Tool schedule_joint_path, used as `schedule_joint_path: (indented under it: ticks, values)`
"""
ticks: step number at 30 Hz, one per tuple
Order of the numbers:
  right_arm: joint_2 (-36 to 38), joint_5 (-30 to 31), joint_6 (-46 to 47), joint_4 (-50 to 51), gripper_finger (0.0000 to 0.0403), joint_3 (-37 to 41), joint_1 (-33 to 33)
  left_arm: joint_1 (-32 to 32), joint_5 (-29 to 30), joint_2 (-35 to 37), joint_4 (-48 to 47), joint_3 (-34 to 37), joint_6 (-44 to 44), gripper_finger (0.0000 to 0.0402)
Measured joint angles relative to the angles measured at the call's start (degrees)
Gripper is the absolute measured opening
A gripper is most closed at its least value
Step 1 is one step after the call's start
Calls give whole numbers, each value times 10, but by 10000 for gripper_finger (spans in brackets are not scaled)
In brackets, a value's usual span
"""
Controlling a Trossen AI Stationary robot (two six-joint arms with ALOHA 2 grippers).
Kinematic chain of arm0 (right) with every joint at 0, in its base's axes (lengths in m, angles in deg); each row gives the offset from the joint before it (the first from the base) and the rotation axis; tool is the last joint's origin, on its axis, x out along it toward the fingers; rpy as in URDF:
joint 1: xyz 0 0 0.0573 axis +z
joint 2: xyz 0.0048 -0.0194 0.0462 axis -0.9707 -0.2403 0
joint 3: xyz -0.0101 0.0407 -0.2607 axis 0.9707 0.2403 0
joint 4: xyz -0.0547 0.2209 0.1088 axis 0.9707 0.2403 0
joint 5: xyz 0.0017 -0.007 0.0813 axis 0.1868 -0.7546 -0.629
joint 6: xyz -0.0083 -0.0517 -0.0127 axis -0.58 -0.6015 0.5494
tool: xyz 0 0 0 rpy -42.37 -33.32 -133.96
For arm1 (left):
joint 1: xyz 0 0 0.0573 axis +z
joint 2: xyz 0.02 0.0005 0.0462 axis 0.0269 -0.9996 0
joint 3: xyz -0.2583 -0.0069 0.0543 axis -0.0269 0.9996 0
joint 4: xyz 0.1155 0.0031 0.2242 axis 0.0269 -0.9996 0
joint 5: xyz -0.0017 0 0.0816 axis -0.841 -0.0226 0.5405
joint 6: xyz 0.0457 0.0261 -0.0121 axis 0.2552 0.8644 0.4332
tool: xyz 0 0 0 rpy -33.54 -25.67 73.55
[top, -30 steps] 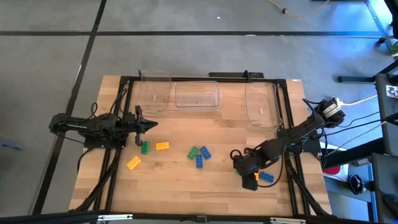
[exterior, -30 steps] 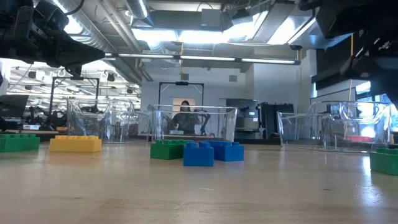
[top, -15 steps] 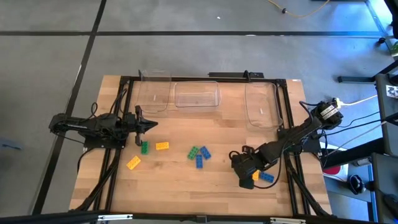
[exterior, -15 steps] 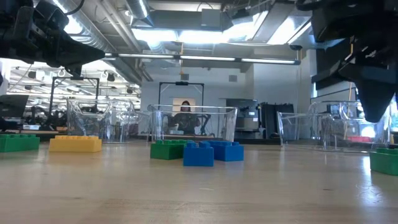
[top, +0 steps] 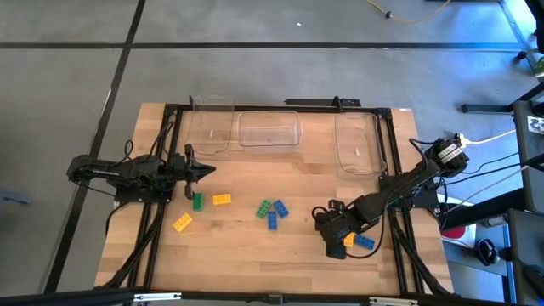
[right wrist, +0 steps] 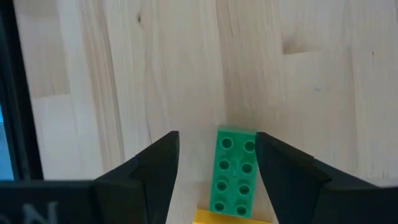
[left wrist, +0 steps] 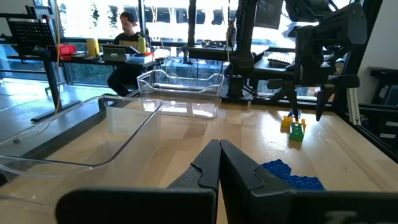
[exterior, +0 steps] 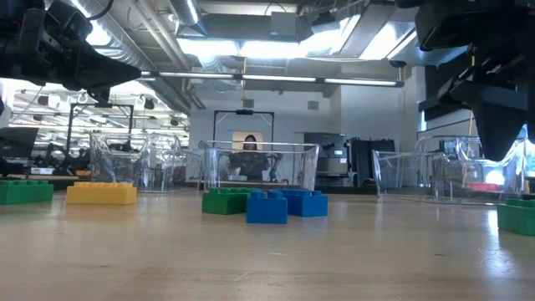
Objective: Sort & place blocks by color
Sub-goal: Put the right green game piece into the right transparent bin
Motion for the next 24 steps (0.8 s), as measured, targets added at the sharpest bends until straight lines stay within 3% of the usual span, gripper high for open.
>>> schedule_joint_path:
  ticks: [14, 24]
  values:
    - [0, -56, -2, -1, 217, 0, -1, 0, 0, 0, 0, 0, 0, 0]
    - [0, -60, -2, -5, 284, 0, -1, 0, 0, 0, 0, 0, 0, 0]
